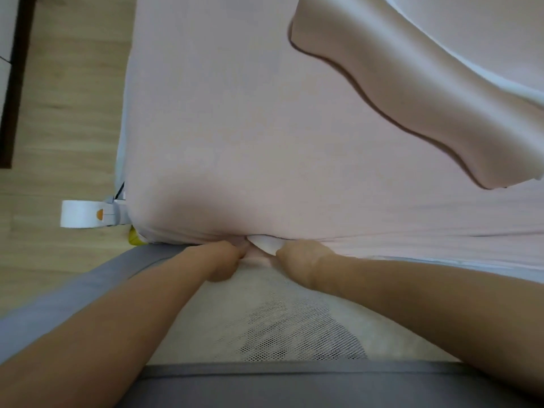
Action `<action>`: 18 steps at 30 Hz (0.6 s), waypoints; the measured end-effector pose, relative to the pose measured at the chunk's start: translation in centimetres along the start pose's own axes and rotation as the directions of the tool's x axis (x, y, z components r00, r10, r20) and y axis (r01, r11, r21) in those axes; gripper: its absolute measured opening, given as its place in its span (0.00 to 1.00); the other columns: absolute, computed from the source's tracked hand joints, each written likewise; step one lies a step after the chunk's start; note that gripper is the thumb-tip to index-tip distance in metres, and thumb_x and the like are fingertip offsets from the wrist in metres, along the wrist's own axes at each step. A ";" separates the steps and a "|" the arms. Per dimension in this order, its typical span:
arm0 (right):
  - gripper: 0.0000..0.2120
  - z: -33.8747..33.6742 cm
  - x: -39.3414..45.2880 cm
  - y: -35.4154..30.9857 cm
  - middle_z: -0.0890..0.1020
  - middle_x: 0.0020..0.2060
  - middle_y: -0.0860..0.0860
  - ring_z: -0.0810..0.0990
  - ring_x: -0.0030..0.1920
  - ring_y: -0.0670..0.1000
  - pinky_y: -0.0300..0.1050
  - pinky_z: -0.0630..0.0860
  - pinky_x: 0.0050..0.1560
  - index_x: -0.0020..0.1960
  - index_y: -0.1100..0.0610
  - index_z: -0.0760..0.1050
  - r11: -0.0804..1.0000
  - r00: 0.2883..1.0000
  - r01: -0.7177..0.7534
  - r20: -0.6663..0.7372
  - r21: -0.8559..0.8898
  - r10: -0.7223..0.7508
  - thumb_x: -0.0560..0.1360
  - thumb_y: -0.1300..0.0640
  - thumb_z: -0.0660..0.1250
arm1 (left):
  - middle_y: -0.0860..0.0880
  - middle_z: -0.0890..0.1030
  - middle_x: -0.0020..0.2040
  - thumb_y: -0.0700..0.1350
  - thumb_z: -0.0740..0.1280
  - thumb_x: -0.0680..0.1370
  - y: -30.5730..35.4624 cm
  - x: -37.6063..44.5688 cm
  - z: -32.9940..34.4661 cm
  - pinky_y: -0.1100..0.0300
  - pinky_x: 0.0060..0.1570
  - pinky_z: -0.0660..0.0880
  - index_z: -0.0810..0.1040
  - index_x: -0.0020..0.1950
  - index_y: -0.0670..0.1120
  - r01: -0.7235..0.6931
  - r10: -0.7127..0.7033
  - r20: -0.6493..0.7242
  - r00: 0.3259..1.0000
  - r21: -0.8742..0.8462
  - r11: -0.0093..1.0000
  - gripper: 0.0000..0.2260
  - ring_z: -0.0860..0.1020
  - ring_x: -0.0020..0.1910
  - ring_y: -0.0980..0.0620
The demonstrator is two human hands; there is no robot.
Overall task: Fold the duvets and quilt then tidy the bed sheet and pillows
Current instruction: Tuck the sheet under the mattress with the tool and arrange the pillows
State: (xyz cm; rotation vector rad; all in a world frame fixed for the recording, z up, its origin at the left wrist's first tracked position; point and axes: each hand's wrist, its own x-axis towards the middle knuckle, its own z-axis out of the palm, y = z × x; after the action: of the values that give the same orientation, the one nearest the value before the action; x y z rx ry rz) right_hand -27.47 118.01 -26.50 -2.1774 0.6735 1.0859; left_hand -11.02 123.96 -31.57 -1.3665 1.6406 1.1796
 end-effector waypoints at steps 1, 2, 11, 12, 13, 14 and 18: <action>0.16 -0.2 0.5 0.4 0.78 0.59 0.59 0.77 0.59 0.60 0.49 0.73 0.54 0.63 0.62 0.74 0.999 1.000 -0.006 -0.006 0.048 0.006 0.80 0.63 0.53 | 0.41 0.72 0.65 0.38 0.55 0.81 0.1 0.0 0.2 0.56 0.54 0.68 0.65 0.69 0.43 0.015 -0.014 -0.038 0.999 0.023 1.000 0.16 0.74 0.61 0.42; 0.15 -0.7 0.9 1.1 0.78 0.58 0.58 0.77 0.59 0.59 0.48 0.72 0.54 0.63 0.58 0.74 0.996 1.000 -0.007 -0.028 0.087 0.009 0.81 0.59 0.53 | 0.41 0.73 0.65 0.37 0.56 0.81 0.2 0.0 0.4 0.55 0.55 0.69 0.66 0.69 0.43 0.019 -0.015 -0.073 0.997 0.051 0.999 0.16 0.74 0.61 0.42; 0.17 -2.9 -0.3 2.4 0.81 0.49 0.54 0.80 0.47 0.58 0.46 0.77 0.46 0.60 0.53 0.74 0.990 0.979 0.122 -0.154 -0.076 -0.132 0.75 0.66 0.58 | 0.42 0.69 0.71 0.45 0.53 0.83 0.3 0.6 0.3 0.56 0.64 0.66 0.66 0.73 0.45 -0.026 0.027 -0.011 1.000 0.051 0.998 0.18 0.70 0.67 0.44; 0.17 -2.9 -0.4 2.2 0.80 0.51 0.55 0.80 0.49 0.58 0.46 0.76 0.46 0.60 0.54 0.73 0.991 0.982 0.116 -0.143 -0.069 -0.125 0.75 0.67 0.57 | 0.42 0.70 0.70 0.45 0.53 0.83 0.3 0.4 0.1 0.56 0.63 0.66 0.67 0.72 0.45 -0.022 0.023 -0.004 1.000 0.045 0.999 0.18 0.71 0.66 0.44; 0.18 -3.1 -0.5 2.3 0.79 0.54 0.56 0.79 0.52 0.58 0.47 0.76 0.49 0.62 0.55 0.73 0.992 0.984 0.117 -0.133 -0.046 -0.122 0.75 0.67 0.57 | 0.42 0.71 0.70 0.44 0.52 0.83 0.4 0.3 0.0 0.55 0.62 0.67 0.68 0.71 0.44 -0.025 0.025 -0.002 1.000 0.053 0.998 0.18 0.71 0.66 0.44; 0.20 -3.4 -0.6 2.6 0.78 0.58 0.55 0.78 0.55 0.58 0.48 0.75 0.53 0.66 0.54 0.71 0.992 0.985 0.127 -0.115 -0.020 -0.128 0.76 0.66 0.56 | 0.42 0.73 0.68 0.43 0.52 0.83 0.3 0.0 0.0 0.54 0.61 0.68 0.69 0.70 0.44 -0.010 0.011 -0.020 1.000 0.057 0.998 0.17 0.72 0.65 0.43; 0.24 -3.2 -1.7 3.4 0.75 0.64 0.50 0.76 0.60 0.56 0.50 0.73 0.60 0.72 0.45 0.63 0.979 0.977 0.182 -0.098 -0.088 -0.190 0.79 0.62 0.52 | 0.39 0.75 0.64 0.42 0.51 0.83 0.1 -0.7 0.5 0.52 0.56 0.70 0.69 0.69 0.43 -0.030 0.036 -0.091 0.995 0.062 0.998 0.16 0.75 0.61 0.41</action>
State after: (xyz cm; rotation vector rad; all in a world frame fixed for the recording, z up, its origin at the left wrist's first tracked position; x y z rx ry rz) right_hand -28.99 113.68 -24.56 -2.3263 0.4671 0.9191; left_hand -10.96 124.62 -31.12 -1.3786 1.7558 1.0905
